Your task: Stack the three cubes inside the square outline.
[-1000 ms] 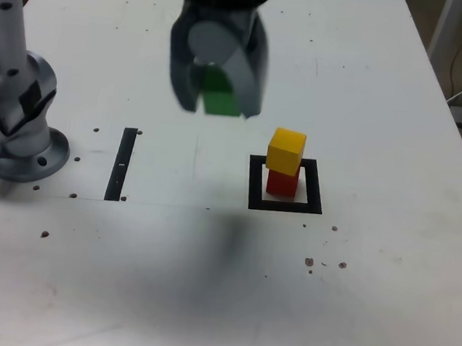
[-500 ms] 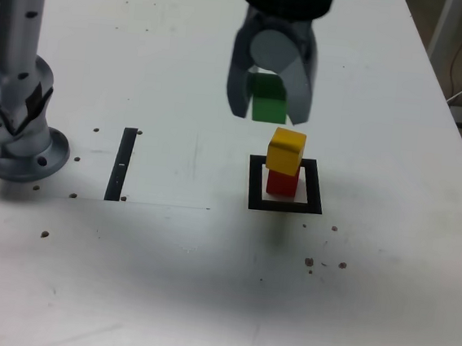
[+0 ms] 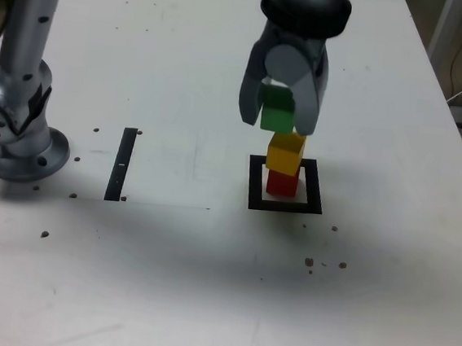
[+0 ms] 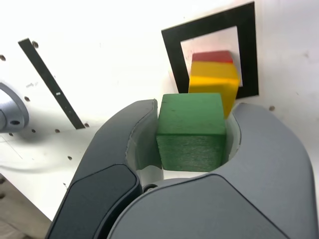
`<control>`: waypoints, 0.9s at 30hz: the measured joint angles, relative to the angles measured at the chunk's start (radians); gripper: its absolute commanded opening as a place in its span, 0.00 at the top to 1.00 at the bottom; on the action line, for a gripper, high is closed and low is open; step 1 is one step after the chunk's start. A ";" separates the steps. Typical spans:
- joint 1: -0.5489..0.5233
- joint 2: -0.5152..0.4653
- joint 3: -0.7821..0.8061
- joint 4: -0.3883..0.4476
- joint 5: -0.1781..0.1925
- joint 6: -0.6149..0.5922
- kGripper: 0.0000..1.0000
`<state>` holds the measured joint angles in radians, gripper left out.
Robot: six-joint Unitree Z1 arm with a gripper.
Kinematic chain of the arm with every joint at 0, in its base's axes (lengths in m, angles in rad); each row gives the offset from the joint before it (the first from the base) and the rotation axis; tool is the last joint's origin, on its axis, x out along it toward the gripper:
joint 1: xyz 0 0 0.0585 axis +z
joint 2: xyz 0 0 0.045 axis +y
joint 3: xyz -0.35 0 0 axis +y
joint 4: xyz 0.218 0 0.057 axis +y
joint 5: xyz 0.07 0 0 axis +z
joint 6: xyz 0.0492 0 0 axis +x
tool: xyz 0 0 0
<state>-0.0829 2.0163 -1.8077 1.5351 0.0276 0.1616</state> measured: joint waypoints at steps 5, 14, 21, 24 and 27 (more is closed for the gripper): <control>0.009 0.013 0.007 -0.018 -0.002 0.005 0.76; 0.009 0.033 0.017 -0.034 -0.006 0.005 0.59; 0.009 0.036 0.019 -0.037 -0.015 0.005 0.41; 0.009 0.036 0.023 -0.049 -0.025 0.005 0.30; 0.009 0.036 0.032 -0.064 -0.033 0.005 0.15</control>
<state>-0.0738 2.0525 -1.7755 1.4715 -0.0054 0.1663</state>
